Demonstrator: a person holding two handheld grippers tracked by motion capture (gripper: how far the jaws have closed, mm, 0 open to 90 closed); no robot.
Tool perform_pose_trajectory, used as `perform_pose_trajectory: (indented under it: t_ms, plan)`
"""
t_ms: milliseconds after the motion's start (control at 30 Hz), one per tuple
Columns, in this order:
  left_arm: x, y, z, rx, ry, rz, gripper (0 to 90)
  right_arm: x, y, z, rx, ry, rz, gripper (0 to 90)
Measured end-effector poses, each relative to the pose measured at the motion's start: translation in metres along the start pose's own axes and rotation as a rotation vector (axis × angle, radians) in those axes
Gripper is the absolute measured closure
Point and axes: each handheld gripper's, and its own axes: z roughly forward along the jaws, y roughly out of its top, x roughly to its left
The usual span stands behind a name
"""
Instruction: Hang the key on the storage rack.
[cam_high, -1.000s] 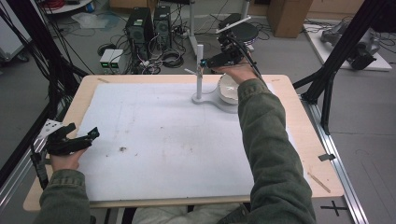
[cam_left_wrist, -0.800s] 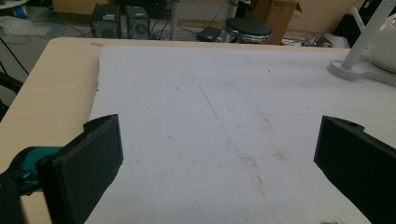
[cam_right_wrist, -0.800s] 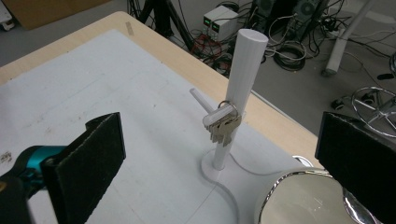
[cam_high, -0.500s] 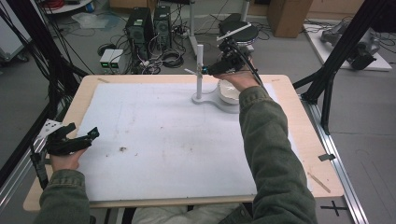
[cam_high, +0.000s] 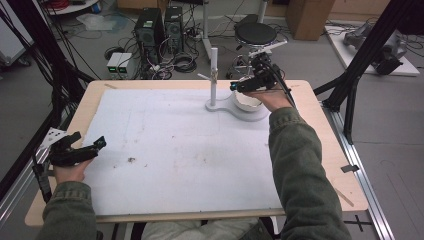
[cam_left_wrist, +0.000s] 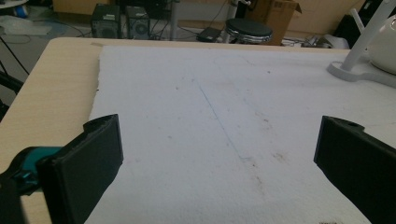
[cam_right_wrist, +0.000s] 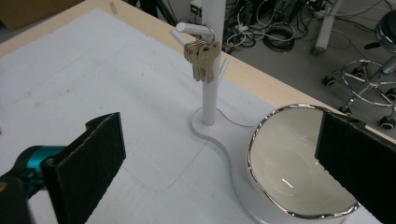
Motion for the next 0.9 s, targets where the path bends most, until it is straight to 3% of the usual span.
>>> perform_pose_trajectory:
  t_ms: [367, 667, 733, 900]
  plan:
    - [0.001, 0.0, 0.0, 0.0, 0.0, -0.001, 1.7, -0.008, -0.034, -0.015, -0.001, -0.034, 0.023, 0.6]
    - [0.001, 0.0, 0.001, 0.003, -0.003, -0.004, 1.7, -0.018, -0.065, -0.028, -0.041, -0.043, 0.086, 0.6]
    - [0.001, 0.0, 0.0, 0.002, -0.003, -0.008, 1.7, -0.018, -0.072, -0.031, -0.049, -0.076, 0.08, 0.6]
    - [0.001, 0.0, 0.0, 0.004, -0.004, -0.009, 1.7, -0.02, -0.092, -0.036, -0.072, -0.087, 0.109, 0.6]
